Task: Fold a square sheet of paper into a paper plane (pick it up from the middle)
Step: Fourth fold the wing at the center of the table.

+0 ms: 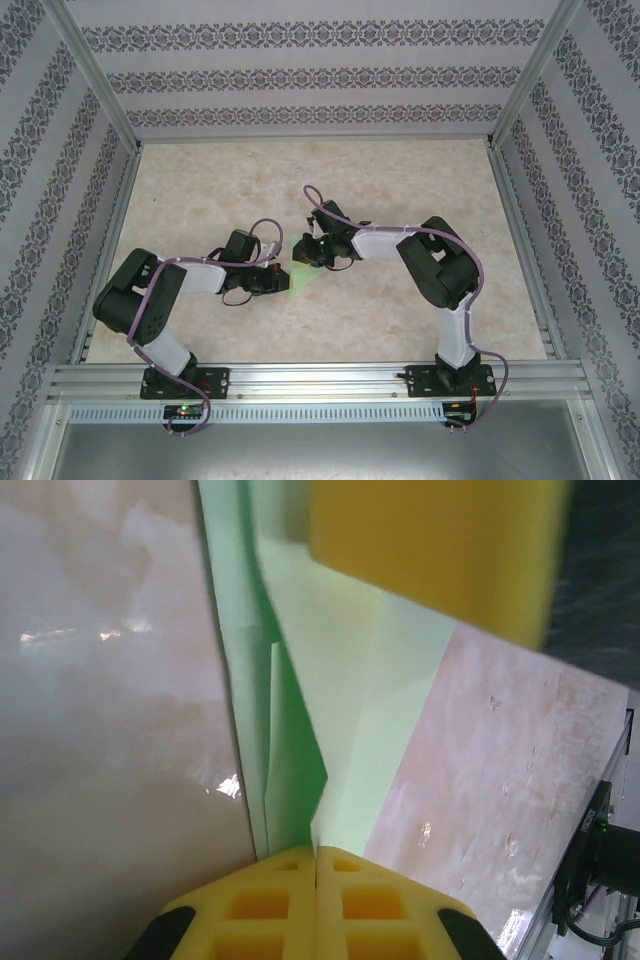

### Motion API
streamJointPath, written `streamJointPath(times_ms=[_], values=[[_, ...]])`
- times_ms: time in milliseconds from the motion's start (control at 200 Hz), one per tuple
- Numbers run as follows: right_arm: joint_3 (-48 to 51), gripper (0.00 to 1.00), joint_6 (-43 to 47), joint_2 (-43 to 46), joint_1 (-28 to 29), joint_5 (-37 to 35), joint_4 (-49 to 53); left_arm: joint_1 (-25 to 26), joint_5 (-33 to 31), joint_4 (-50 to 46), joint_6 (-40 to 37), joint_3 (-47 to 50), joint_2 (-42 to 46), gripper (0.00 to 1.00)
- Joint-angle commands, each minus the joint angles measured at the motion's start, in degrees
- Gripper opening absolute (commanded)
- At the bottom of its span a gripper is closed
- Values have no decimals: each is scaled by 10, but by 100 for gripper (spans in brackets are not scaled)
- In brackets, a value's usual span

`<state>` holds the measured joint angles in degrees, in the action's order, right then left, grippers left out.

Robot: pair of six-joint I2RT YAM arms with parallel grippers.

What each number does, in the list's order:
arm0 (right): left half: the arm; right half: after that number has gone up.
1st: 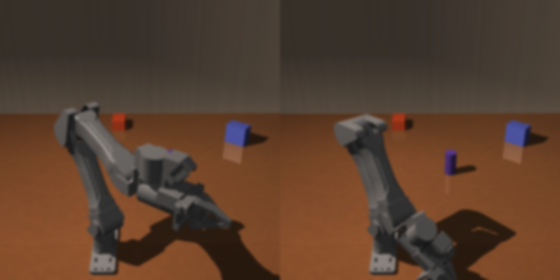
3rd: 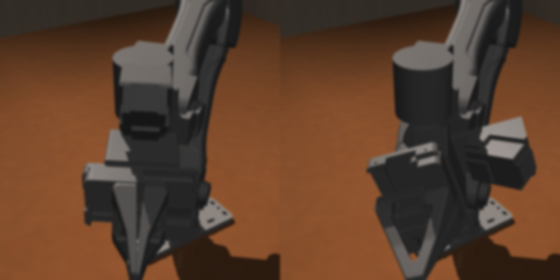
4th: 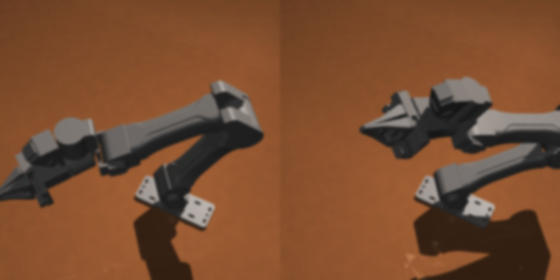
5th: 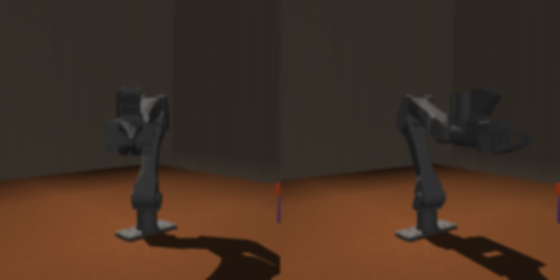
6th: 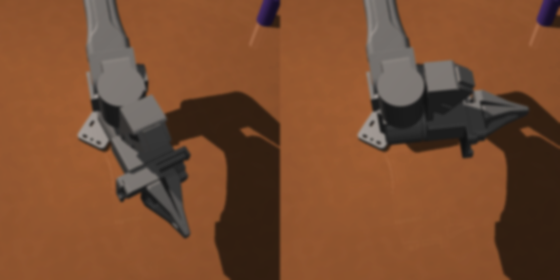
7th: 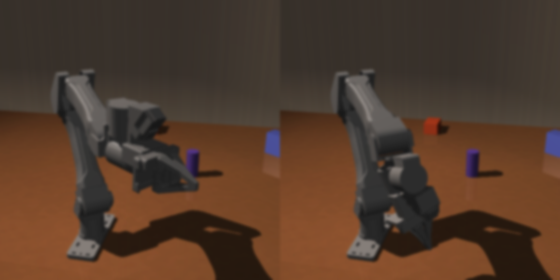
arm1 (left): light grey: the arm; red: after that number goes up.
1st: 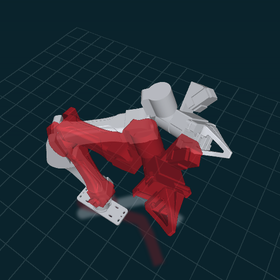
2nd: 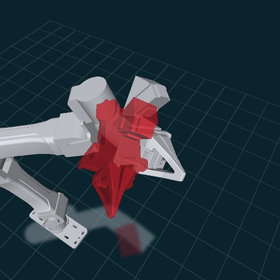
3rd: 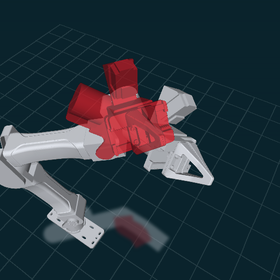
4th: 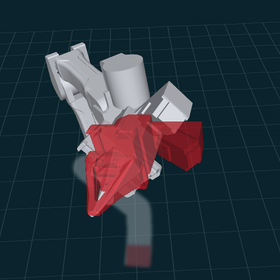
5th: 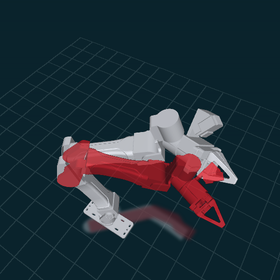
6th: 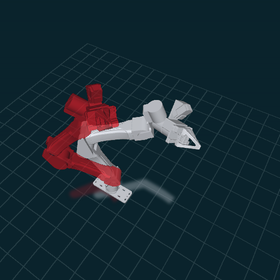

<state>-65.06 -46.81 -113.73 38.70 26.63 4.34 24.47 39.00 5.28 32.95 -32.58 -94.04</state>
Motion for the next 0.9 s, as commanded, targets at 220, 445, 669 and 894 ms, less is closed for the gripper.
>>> streamJointPath(times_ms=[220, 445, 669, 894], values=[[9, 18, 12, 56, -6, 0, -8, -2, -33, -3, 19, 37, -4, 0], [0, 17, 16, 34, 6, -17, 13, -3, -38, 7, 34, 45, 6, 0], [-29, 17, 25, 5, 9, 7, 23, -3, -40, 43, 64, 66, 15, 0], [-54, 18, 28, -32, 10, 31, 28, -2, -45, 37, 57, 61, 12, 0]])
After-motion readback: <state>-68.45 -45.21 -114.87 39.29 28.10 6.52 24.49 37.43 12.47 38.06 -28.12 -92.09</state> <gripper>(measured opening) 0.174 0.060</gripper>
